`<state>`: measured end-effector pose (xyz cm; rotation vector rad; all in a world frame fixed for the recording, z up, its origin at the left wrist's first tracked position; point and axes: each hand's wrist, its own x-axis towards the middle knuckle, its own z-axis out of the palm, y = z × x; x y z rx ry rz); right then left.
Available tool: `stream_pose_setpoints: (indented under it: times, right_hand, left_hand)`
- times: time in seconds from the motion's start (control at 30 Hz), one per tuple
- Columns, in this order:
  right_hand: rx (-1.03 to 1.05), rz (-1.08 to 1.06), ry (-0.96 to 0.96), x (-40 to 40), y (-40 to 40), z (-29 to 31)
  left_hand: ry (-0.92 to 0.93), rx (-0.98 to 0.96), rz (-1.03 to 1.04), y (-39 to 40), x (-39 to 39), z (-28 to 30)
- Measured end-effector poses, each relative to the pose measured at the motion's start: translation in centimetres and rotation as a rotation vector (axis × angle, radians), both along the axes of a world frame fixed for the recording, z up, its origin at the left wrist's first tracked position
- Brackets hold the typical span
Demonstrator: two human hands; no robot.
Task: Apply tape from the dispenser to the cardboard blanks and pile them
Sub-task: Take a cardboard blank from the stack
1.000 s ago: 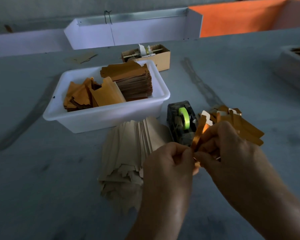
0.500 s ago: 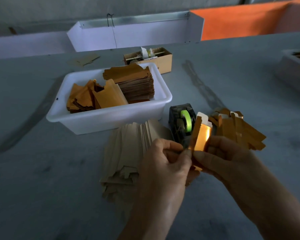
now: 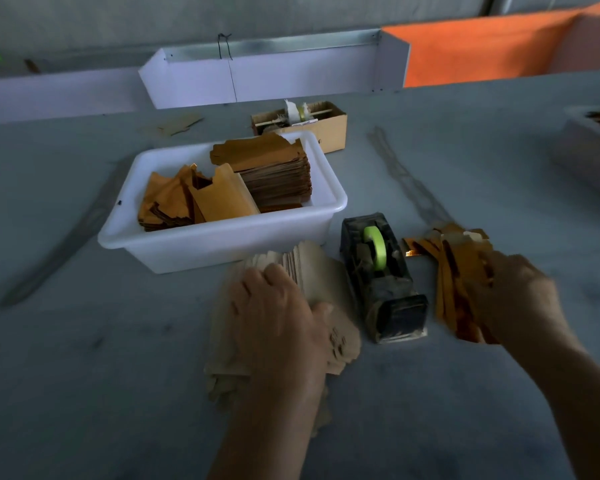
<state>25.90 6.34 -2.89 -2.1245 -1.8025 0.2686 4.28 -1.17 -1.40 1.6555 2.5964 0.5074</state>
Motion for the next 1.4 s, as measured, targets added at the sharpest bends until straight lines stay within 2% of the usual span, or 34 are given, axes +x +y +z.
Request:
stream_pose_setpoints:
  times: [0.1,0.2,0.33,0.47,0.57,0.7,0.77,0.83,0.97,1.13,1.17,1.27,1.4]
  right_hand:
    - [-0.015,-0.021,-0.026,-0.2,-0.4,-0.4]
    - [0.105,-0.016,-0.022,-0.2,-1.2,-0.2]
    - [0.297,-0.013,0.158,-0.8,-2.9,0.5]
    - [0.451,0.037,0.367,-2.2,-5.5,2.3]
    - [0.348,0.102,0.643,-4.5,-7.4,3.5]
    - [0.015,0.252,1.013,-7.9,-9.1,4.1]
    - [-0.119,0.238,1.242,-8.7,-9.3,3.8]
    - [-0.176,0.191,1.343,-8.8,-9.2,3.4]
    - [-0.283,0.222,1.327,-8.6,-9.1,2.6]
    - [-0.375,0.3,1.299,-8.5,-9.5,2.2]
    - [-0.332,0.309,1.236,-8.4,-9.6,2.1]
    - [-0.068,0.275,0.884,-8.1,-9.9,2.1]
    - [0.217,0.248,0.61,-8.9,-10.5,2.6]
  left_hand:
    - [-0.13,0.046,0.0,0.5,-1.0,0.3]
    - [-0.265,0.077,-0.008,0.6,-2.0,0.6]
    - [-0.522,0.13,0.005,0.1,-3.1,1.6]
    - [-0.876,0.214,0.036,-1.3,-3.9,2.3]
    - [-1.093,0.226,-0.001,-2.2,-3.9,2.7]
    - [-1.301,0.205,-0.091,-3.2,-3.5,3.3]
    - [-1.348,0.185,-0.122,-3.6,-3.3,3.5]
    - [-1.354,0.142,-0.153,-3.8,-3.2,3.5]
    - [-1.356,0.017,-0.219,-3.6,-2.7,3.9]
    - [-1.184,0.044,-0.132,-2.9,-1.3,3.4]
    - [-1.175,0.051,-0.125,-2.9,-1.1,3.2]
    - [-1.187,0.081,-0.106,-3.0,-0.6,2.6]
    - [-1.191,0.14,-0.101,-3.0,0.3,1.9]
